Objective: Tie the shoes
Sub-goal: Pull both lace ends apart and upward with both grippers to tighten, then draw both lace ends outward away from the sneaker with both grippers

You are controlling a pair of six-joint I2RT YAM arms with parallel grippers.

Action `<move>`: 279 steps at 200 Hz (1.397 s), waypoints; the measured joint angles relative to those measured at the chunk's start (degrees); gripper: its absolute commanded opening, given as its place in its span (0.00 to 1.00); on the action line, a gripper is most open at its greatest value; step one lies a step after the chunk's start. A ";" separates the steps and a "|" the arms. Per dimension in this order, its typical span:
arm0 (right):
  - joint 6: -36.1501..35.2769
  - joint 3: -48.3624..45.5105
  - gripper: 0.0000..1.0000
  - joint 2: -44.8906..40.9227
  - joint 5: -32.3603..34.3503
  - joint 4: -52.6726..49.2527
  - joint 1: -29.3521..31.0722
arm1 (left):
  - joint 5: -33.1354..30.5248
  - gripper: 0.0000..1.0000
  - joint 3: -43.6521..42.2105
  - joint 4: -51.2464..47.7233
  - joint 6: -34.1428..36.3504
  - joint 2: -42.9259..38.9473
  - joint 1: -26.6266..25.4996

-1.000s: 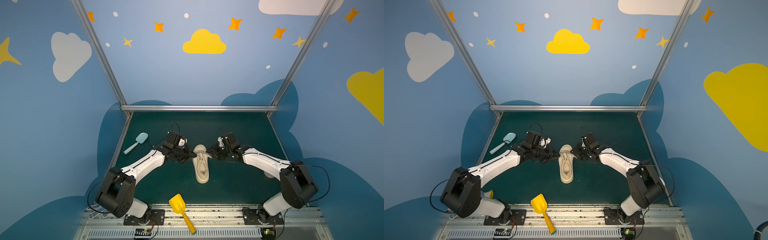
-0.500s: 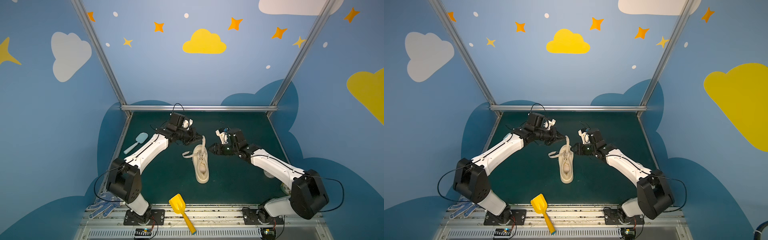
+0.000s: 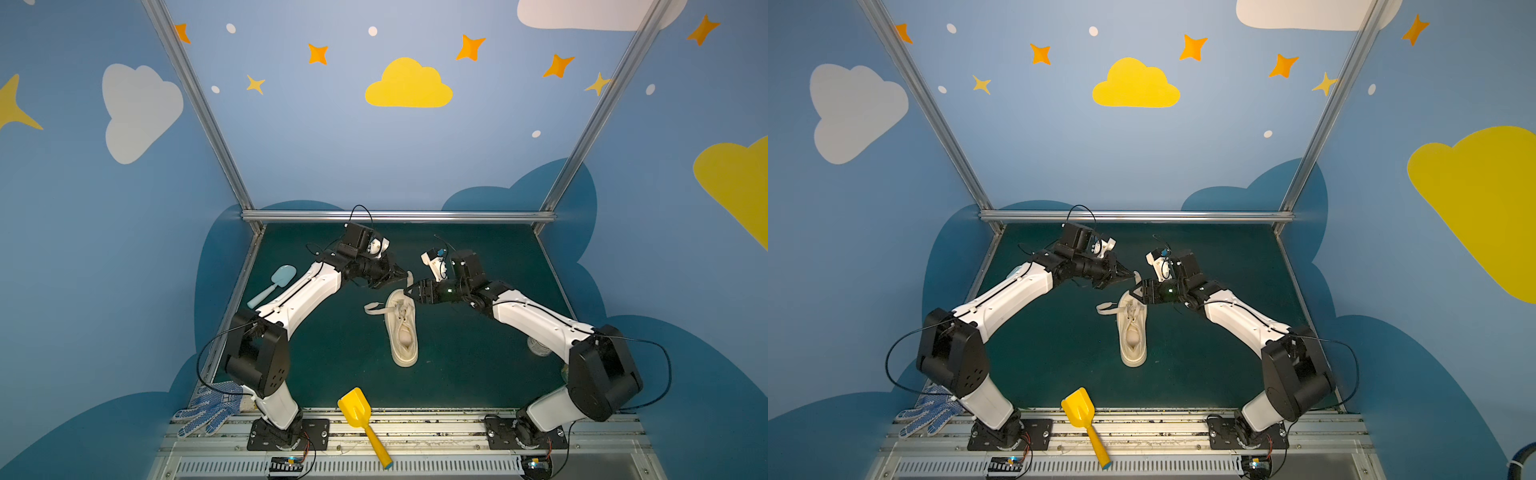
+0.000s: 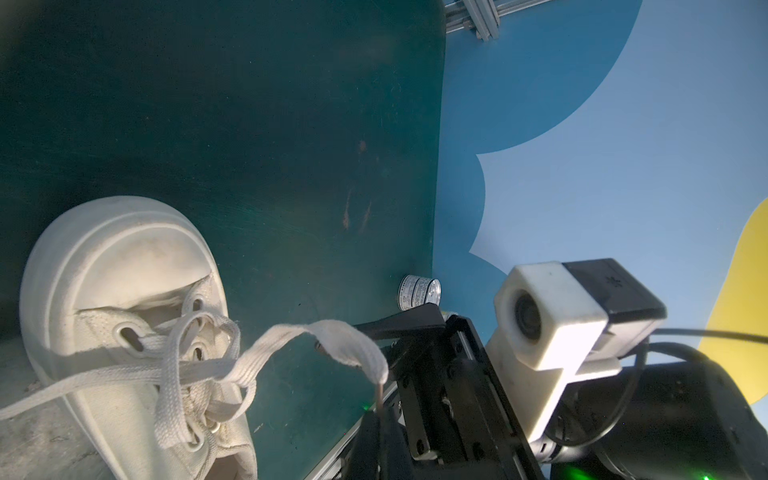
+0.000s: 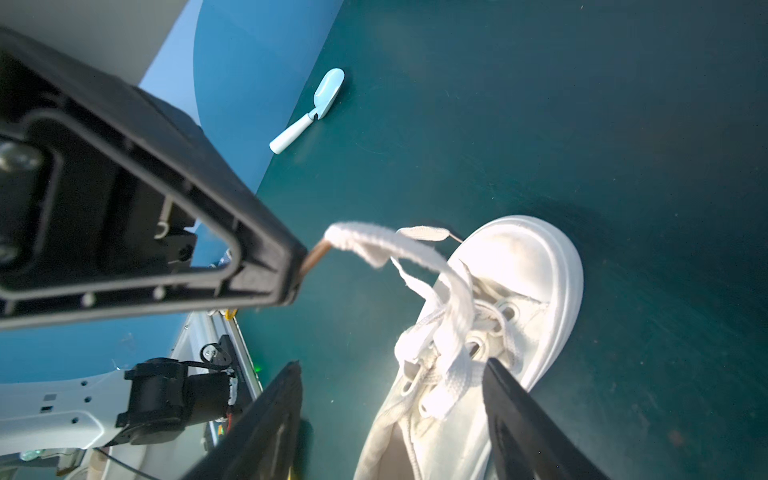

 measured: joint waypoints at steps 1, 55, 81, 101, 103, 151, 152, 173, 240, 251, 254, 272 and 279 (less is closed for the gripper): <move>-0.04 0.07 0.63 0.11 -0.02 0.00 -0.02 | 0.00 0.06 0.00 0.00 0.00 0.00 0.00; -1.44 5.51 0.33 7.10 -1.75 0.83 -1.64 | -0.02 0.06 -0.59 -0.31 -0.02 -0.04 0.00; -1.73 6.88 0.06 8.41 -2.32 0.39 -1.99 | -0.07 0.16 -0.85 -0.28 -0.02 -0.09 0.00; -1.95 7.04 0.00 8.41 -2.40 0.22 -2.08 | -0.24 0.29 -1.70 -0.39 -0.04 -0.11 0.13; -1.95 7.04 0.00 8.41 -2.43 0.20 -2.08 | -0.17 0.30 -1.77 -0.48 0.13 -0.11 0.17; -1.99 6.78 0.00 8.15 -2.40 -0.37 -2.08 | -1.68 0.54 -2.78 -3.21 3.52 -0.33 2.89; -1.99 6.78 0.00 8.15 -2.40 -0.39 -2.08 | -1.70 0.54 -2.82 -3.26 3.63 -0.35 2.93; -1.99 6.08 0.00 7.61 -2.36 -0.44 -2.08 | -3.85 0.57 -4.39 -6.19 5.81 -0.90 4.35; -1.88 4.13 0.00 6.10 -1.84 -0.57 -2.08 | -11.89 0.65 -8.35 -12.74 10.03 3.56 4.92; -1.86 4.02 0.00 5.75 -1.77 -0.57 -2.08 | -12.68 0.67 -9.29 -12.81 9.92 5.25 4.92; -1.84 4.00 0.00 5.68 -1.77 -0.55 -2.08 | -12.85 0.68 -9.44 -12.79 9.81 5.57 4.92; -1.70 3.63 0.00 5.05 -1.75 -0.57 -2.08 | -13.88 0.69 -10.51 -12.37 9.29 7.74 4.94; -1.62 3.56 0.00 4.94 -1.75 -0.57 -2.08 | -14.12 0.69 -10.64 -12.17 9.01 8.33 4.94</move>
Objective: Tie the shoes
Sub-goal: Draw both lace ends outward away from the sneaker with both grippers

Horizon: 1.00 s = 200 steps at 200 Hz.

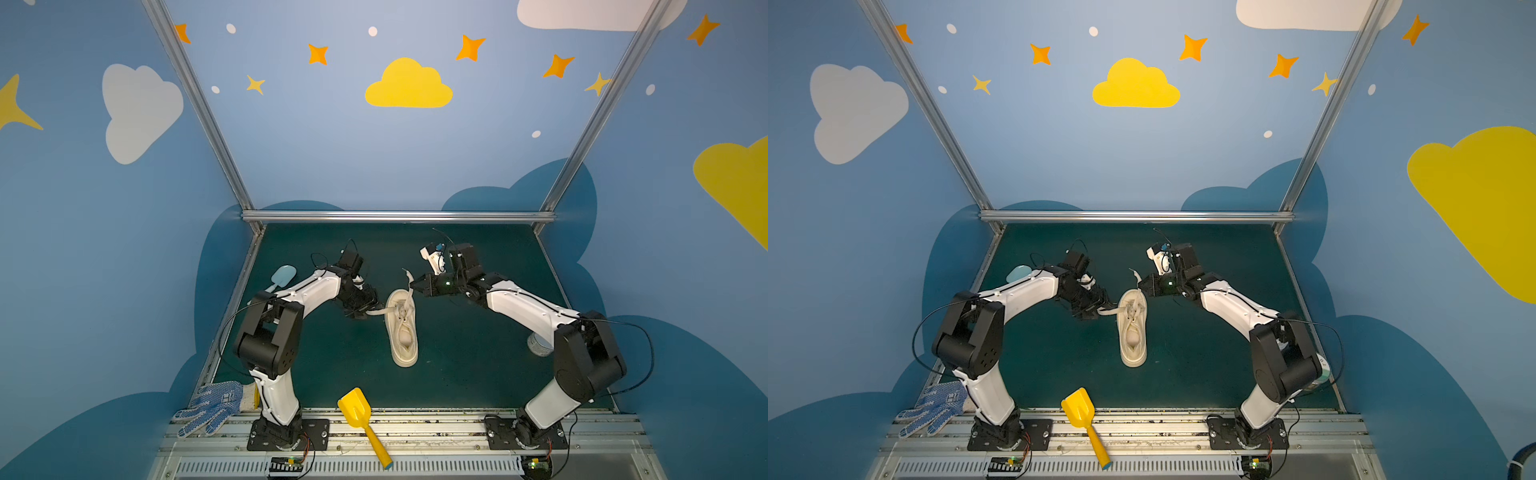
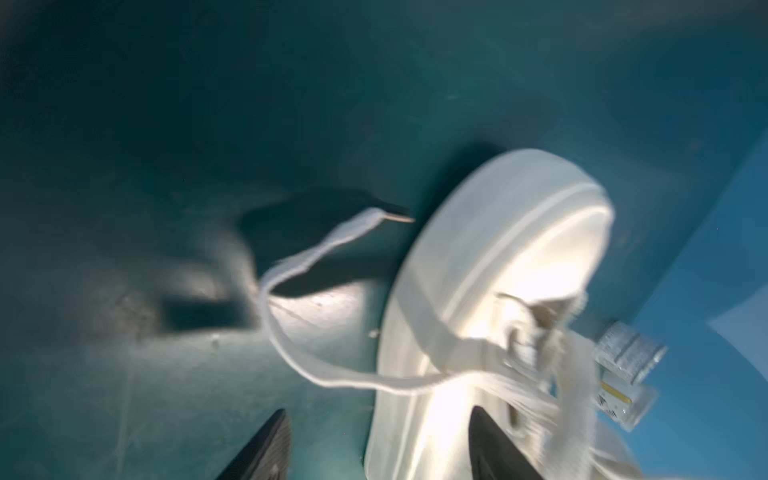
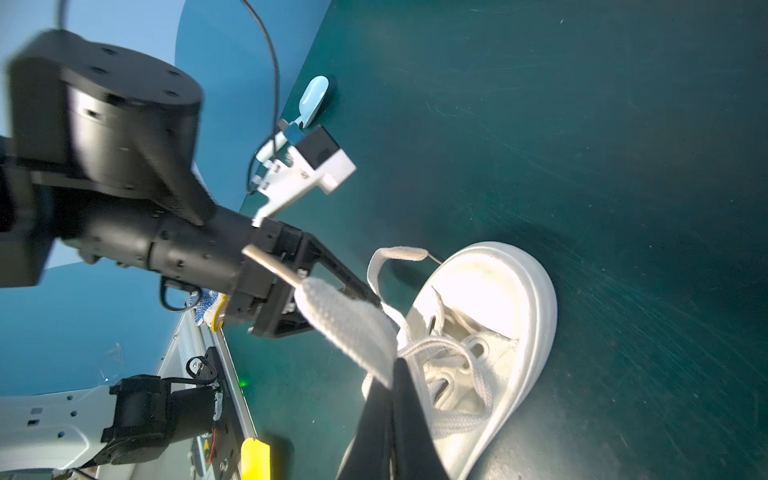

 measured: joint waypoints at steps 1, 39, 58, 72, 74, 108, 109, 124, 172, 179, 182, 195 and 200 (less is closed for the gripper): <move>0.04 0.00 0.00 0.00 0.00 0.02 0.00 | -0.02 0.69 0.00 0.02 -0.02 0.04 0.00; 0.31 -0.46 0.00 -0.46 0.02 0.04 0.00 | -0.44 0.65 -0.04 3.02 -1.27 2.95 0.00; 0.35 -0.72 0.00 -0.85 0.00 0.04 0.00 | -0.33 0.60 -0.11 5.11 -2.05 4.17 0.00; 0.35 -0.74 0.00 -1.03 0.02 0.04 0.00 | 0.11 0.55 0.00 6.36 -2.56 4.92 0.00; 0.33 -0.76 0.00 -1.05 0.02 0.04 0.00 | 0.11 0.54 0.02 6.54 -2.64 4.98 0.00; 0.33 -1.55 0.00 -1.88 0.07 0.04 -0.02 | 0.17 0.29 0.15 8.37 -3.04 5.99 0.02; 0.33 -1.55 0.00 -1.90 0.07 0.04 -0.02 | 0.13 0.28 0.15 8.46 -2.95 6.01 0.02; 0.44 -1.86 0.00 -1.92 0.04 0.04 -0.02 | -0.28 0.19 0.15 8.48 -2.51 6.32 0.00; 0.76 -3.32 0.00 -2.62 0.17 0.04 -0.02 | -2.38 0.05 1.03 7.61 -1.29 6.36 0.00; 0.76 -3.45 0.00 -2.93 0.24 0.04 -0.02 | -2.71 0.03 1.07 7.45 -1.05 6.34 0.02; 0.76 -3.50 0.00 -3.08 0.28 0.04 -0.02 | -2.84 0.03 1.07 7.39 -1.09 6.29 0.02; 0.90 -3.74 0.00 -3.82 0.63 0.04 -0.02 | -3.32 0.03 1.07 6.84 -0.63 5.95 0.04; 0.98 -3.87 0.00 -4.24 0.85 0.02 -0.02 | -3.56 0.03 1.07 6.62 -0.55 5.70 0.04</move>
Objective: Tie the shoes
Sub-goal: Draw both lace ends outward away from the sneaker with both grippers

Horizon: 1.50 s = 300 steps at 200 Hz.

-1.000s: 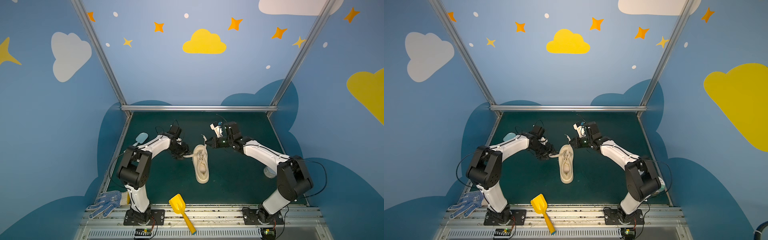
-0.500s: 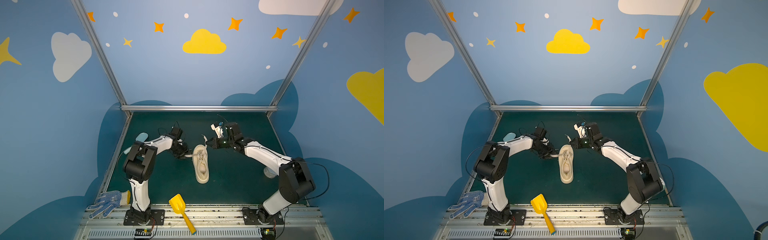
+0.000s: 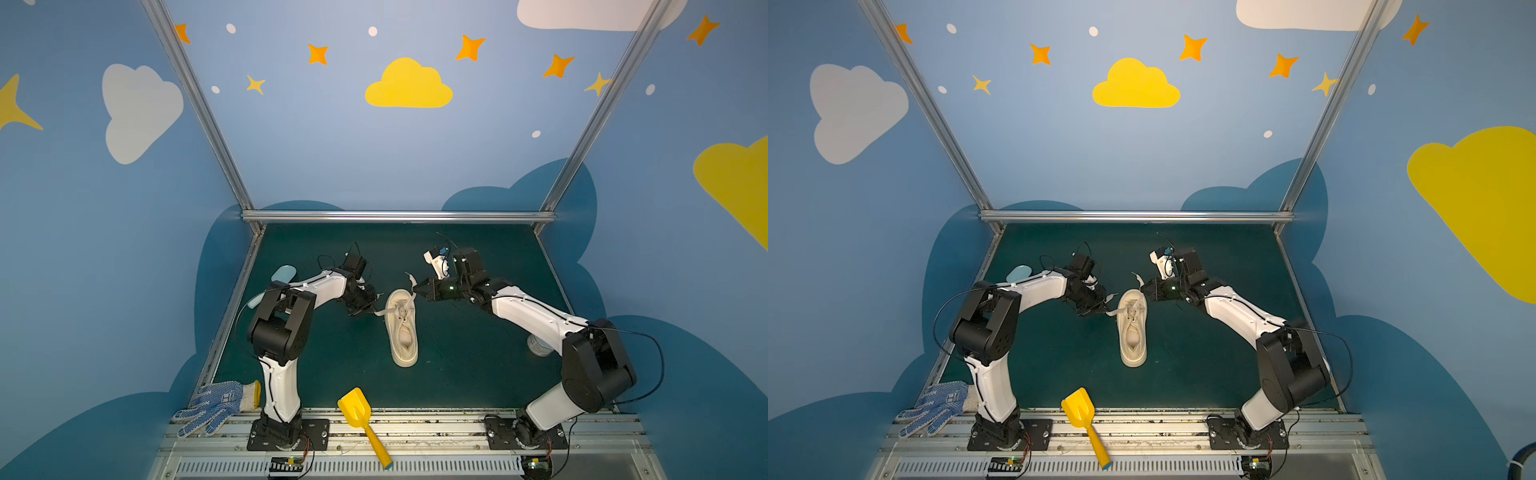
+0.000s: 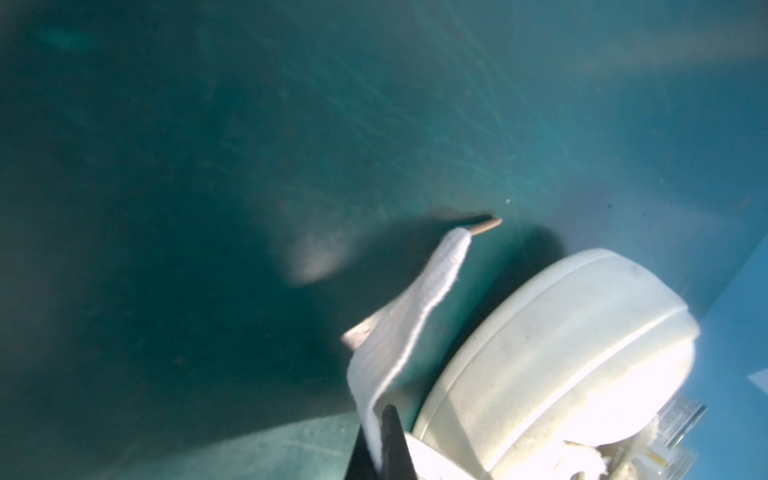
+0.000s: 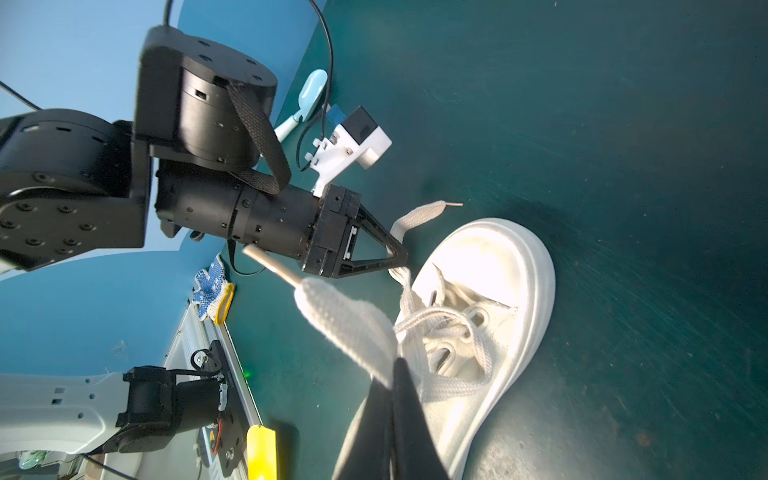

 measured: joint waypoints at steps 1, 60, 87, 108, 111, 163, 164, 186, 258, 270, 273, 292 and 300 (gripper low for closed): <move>0.04 -0.07 0.00 -0.13 0.07 0.00 0.00 | -0.09 0.03 0.00 -0.09 0.09 -0.09 0.00; 1.70 -4.96 0.00 -9.25 4.09 -2.01 -0.68 | -2.12 0.03 -0.63 -3.67 2.12 -10.27 0.39; 2.34 -6.43 0.00 -14.67 6.14 -5.03 -1.27 | -3.54 0.03 -0.63 -7.17 3.48 -15.41 0.39; 2.58 -7.98 0.00 -19.17 8.24 -7.04 -1.92 | -4.87 0.03 -0.63 -9.99 4.28 -18.80 0.39; 2.51 -8.37 0.00 -19.80 8.55 -7.15 -2.03 | -5.05 0.03 -0.66 -10.32 4.39 -19.19 0.44; 4.24 -17.29 0.00 -31.71 17.35 -8.74 -3.02 | -5.55 0.03 -3.23 -14.10 5.33 -24.22 1.70; 4.33 -17.59 0.00 -32.04 17.59 -8.74 -3.04 | -5.55 0.03 -3.26 -14.14 5.35 -24.24 1.73; 5.77 -21.05 0.00 -36.59 22.08 -10.01 -3.87 | -5.55 0.03 -4.09 -15.52 5.66 -24.46 2.45; 8.83 -23.87 0.00 -38.45 30.88 -15.65 -9.03 | -4.42 0.03 -4.07 -16.76 7.56 -24.50 4.68; 9.33 -23.89 0.00 -37.94 31.69 -16.61 -9.77 | -4.31 0.03 -4.07 -16.92 7.91 -24.50 5.09; 9.57 -23.91 0.00 -37.88 31.91 -16.81 -9.86 | -4.26 0.03 -4.07 -17.00 8.07 -24.50 5.25; 10.08 -24.17 0.00 -37.73 33.20 -18.14 -10.62 | -4.20 0.03 -4.07 -17.40 8.66 -24.50 6.08; 10.25 -24.33 0.00 -37.62 33.70 -18.73 -11.02 | -4.24 0.03 -4.07 -17.66 9.01 -24.50 6.45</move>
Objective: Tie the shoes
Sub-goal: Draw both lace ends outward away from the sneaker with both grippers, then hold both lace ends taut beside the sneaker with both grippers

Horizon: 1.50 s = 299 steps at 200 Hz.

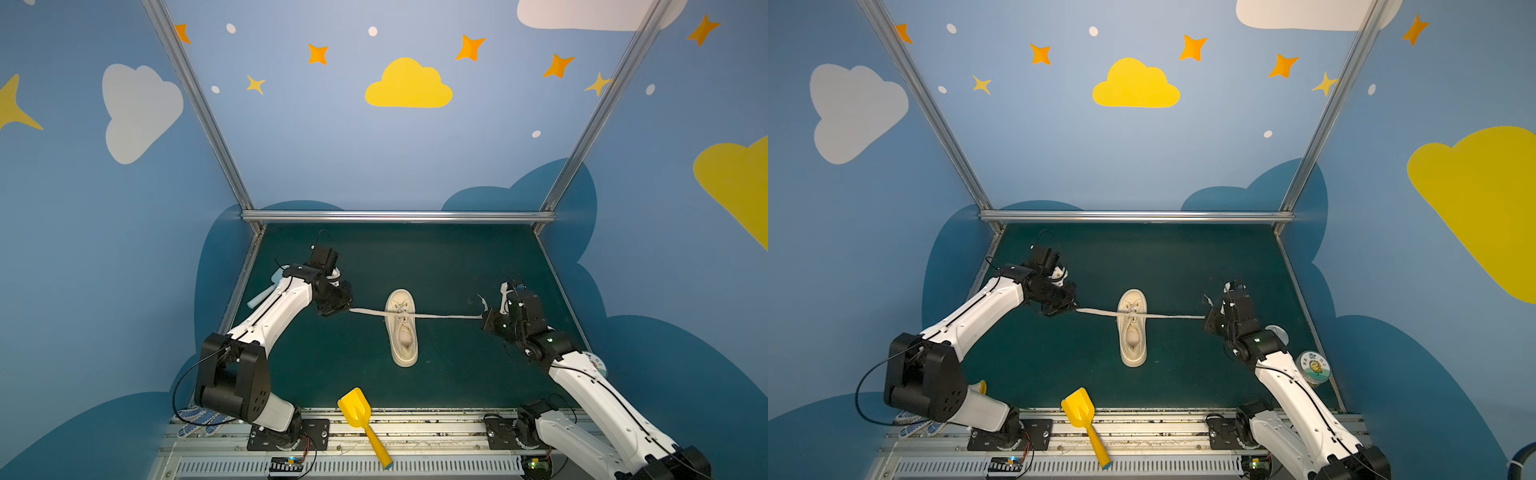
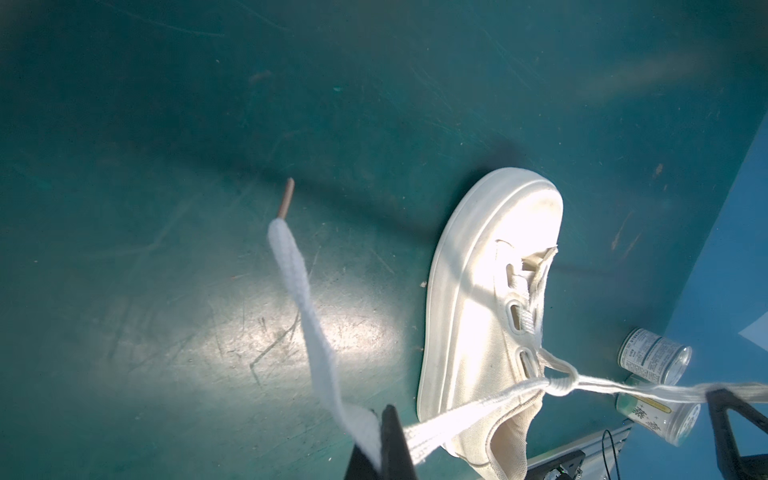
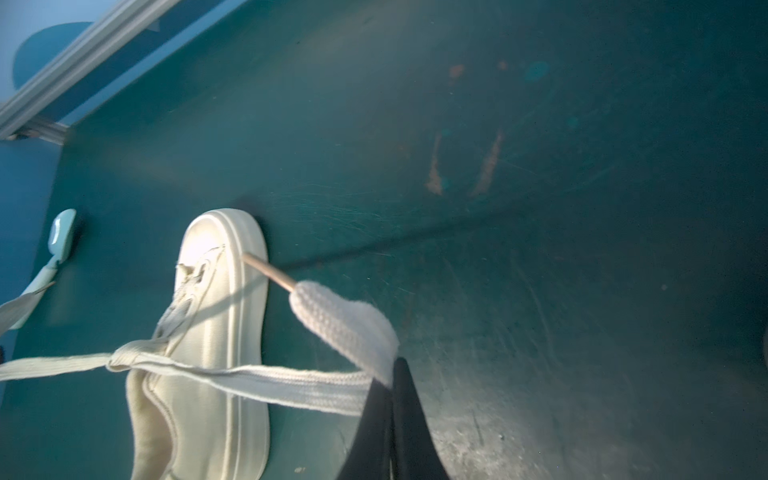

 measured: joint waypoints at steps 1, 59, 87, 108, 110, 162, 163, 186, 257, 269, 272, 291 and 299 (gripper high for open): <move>0.00 -0.02 0.00 0.02 0.09 -0.09 -0.07 | -0.02 0.03 0.00 -0.04 0.02 0.00 0.02; 1.20 -1.86 0.00 0.42 2.34 -2.25 -2.27 | -0.15 0.03 0.00 -1.46 2.51 0.00 4.15; 1.60 -2.64 0.00 0.70 2.93 -3.10 -3.72 | -0.04 0.03 -0.28 -1.62 3.43 0.09 5.25; 1.90 -3.08 0.00 0.61 3.04 -3.52 -4.90 | 0.07 0.03 -0.68 -1.57 4.42 0.46 6.40; 1.92 -3.10 0.00 0.59 3.04 -3.54 -5.03 | 0.04 0.03 -0.74 -1.55 4.46 0.52 6.54; 3.21 -5.70 0.00 -1.68 3.26 -4.17 -7.91 | 0.57 0.03 -3.13 -0.90 5.62 2.38 7.32; 3.26 -5.73 0.00 -1.70 3.23 -4.17 -7.96 | 0.59 0.03 -3.17 -0.87 5.64 2.43 7.34; 3.58 -6.21 0.00 -2.14 3.23 -4.26 -8.85 | 0.72 0.03 -3.82 -0.83 6.08 3.32 7.52; 4.55 -8.57 0.00 -3.56 2.29 -4.26 -11.61 | 1.07 0.03 -4.00 -0.72 8.46 4.63 10.19; 4.55 -8.59 0.00 -3.58 1.97 -4.22 -11.93 | 1.33 0.03 -4.00 -0.70 8.72 4.79 10.47; 4.55 -8.61 0.00 -3.58 1.84 -4.22 -12.00 | 1.38 0.03 -4.00 -0.70 8.79 4.83 10.51; 4.55 -8.66 0.00 -3.58 1.42 -4.20 -12.55 | 1.57 0.03 -4.00 -0.59 9.14 5.57 10.54; 4.55 -8.68 0.00 -3.58 1.27 -4.15 -12.68 | 1.64 0.03 -4.00 -0.52 9.18 5.92 10.56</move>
